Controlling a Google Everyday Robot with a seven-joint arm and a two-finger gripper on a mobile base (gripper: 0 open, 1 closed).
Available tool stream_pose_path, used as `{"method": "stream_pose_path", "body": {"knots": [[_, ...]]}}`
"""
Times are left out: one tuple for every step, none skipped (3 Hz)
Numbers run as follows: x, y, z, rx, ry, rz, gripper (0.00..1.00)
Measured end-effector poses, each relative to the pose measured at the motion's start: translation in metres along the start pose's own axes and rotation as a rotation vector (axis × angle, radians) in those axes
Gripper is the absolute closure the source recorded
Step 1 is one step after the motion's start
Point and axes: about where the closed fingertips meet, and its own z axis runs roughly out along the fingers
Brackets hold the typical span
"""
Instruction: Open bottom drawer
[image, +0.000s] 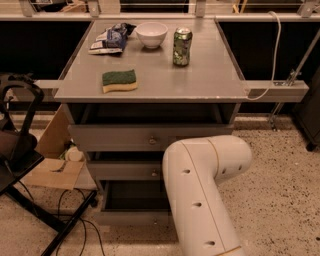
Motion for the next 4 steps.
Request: {"method": "stream_pose_path", "body": {"knots": [[0.0012, 0.0034, -0.0041, -0.007, 0.016, 0.01, 1.0], [0.0033, 0.0075, -0.0057, -0.011, 0.022, 0.016, 0.97], [0.0034, 0.0076, -0.0057, -0.011, 0.022, 0.016, 0.73], [0.0034, 0.0076, -0.0057, -0.011, 0.022, 0.016, 0.51]]}}
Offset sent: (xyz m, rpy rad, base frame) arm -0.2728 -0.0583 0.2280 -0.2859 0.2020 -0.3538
